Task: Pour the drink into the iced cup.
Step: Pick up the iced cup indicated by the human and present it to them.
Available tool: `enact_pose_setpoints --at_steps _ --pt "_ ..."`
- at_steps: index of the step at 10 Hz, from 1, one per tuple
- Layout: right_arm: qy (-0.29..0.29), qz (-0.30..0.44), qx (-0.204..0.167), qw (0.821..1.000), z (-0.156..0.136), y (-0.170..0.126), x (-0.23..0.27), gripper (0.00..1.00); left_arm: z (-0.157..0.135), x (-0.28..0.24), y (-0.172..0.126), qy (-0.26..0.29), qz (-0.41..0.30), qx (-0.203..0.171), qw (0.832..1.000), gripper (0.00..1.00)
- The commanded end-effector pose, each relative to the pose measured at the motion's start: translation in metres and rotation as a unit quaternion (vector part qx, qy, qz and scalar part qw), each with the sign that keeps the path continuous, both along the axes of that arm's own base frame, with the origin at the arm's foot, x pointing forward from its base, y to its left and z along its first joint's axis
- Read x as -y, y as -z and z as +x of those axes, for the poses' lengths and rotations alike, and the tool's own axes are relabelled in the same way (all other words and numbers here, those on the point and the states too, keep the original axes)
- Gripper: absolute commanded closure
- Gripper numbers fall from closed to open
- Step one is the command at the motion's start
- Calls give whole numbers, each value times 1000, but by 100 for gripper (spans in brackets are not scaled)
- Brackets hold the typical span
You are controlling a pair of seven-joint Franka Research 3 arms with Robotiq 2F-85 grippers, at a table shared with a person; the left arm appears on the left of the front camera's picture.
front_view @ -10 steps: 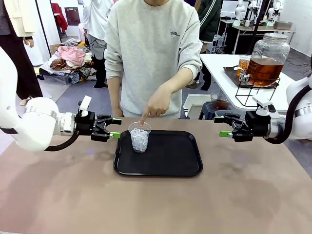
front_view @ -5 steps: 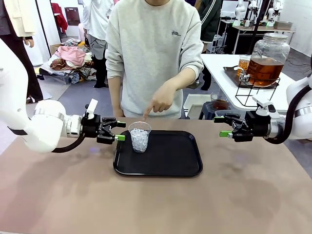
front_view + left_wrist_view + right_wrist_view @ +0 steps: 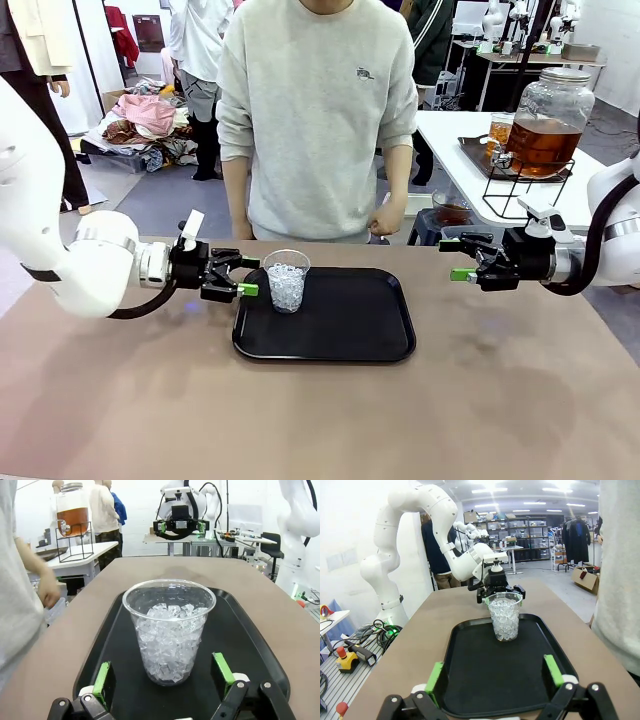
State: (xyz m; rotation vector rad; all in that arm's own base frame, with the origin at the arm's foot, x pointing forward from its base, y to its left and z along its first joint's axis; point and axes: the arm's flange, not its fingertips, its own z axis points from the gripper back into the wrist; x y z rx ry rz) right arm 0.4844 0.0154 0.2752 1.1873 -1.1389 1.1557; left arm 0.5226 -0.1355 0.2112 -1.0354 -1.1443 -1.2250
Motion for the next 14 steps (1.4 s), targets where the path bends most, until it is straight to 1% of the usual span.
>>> enact_pose_setpoints --at_steps 1,5,7,12,14 --pt "0 -2 3 1000 1 -2 -1 0 -4 12 13 -3 -1 19 1000 0" --pt "0 -2 3 1000 1 -2 -1 0 0 25 14 6 -2 18 1000 0" --pt "0 -2 3 1000 1 -2 -1 0 2 29 15 -3 -5 20 1000 0" --pt "0 -2 3 1000 1 -2 -1 0 4 39 16 4 -7 11 1000 0" --pt "0 -2 3 1000 1 -2 -1 0 5 44 13 8 -11 1 1000 0"
